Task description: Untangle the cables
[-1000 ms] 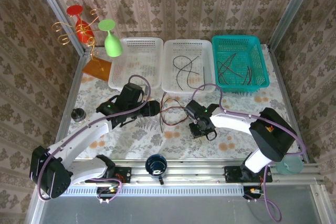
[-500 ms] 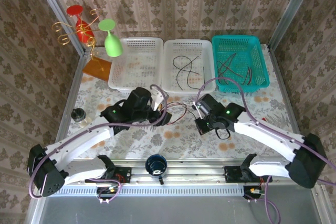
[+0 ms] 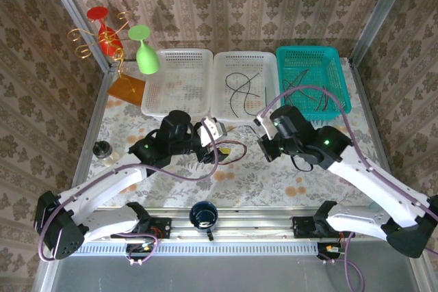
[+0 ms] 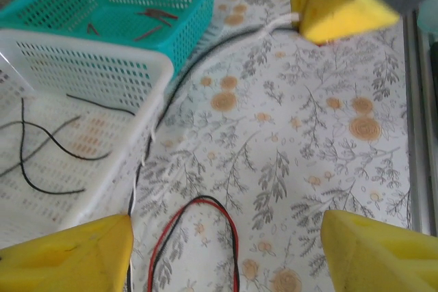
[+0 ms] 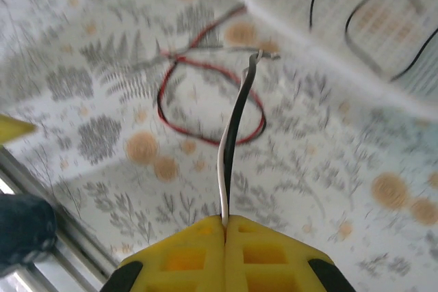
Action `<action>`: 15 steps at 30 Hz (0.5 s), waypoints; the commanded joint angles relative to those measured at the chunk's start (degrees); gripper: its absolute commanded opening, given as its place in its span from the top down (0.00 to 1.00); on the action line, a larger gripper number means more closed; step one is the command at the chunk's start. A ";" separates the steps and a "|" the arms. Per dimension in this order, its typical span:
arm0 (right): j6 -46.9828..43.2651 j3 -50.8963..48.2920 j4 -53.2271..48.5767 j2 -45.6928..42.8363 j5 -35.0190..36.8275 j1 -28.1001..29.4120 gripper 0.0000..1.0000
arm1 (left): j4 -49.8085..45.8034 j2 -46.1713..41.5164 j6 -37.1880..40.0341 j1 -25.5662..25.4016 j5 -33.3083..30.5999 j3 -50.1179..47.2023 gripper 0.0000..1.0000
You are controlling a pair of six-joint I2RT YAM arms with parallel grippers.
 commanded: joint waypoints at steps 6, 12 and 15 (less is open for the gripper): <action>-10.10 8.81 -0.42 -4.10 0.18 -0.30 1.00 | 2.25 -4.96 2.70 0.62 2.09 1.67 0.27; -11.85 8.73 -3.06 -1.95 -5.14 -0.26 1.00 | 2.22 -6.22 5.62 -0.13 1.05 3.39 0.28; -10.48 7.62 -2.84 -0.63 -7.74 -0.28 1.00 | 1.38 -4.76 7.60 -0.35 1.47 5.30 0.29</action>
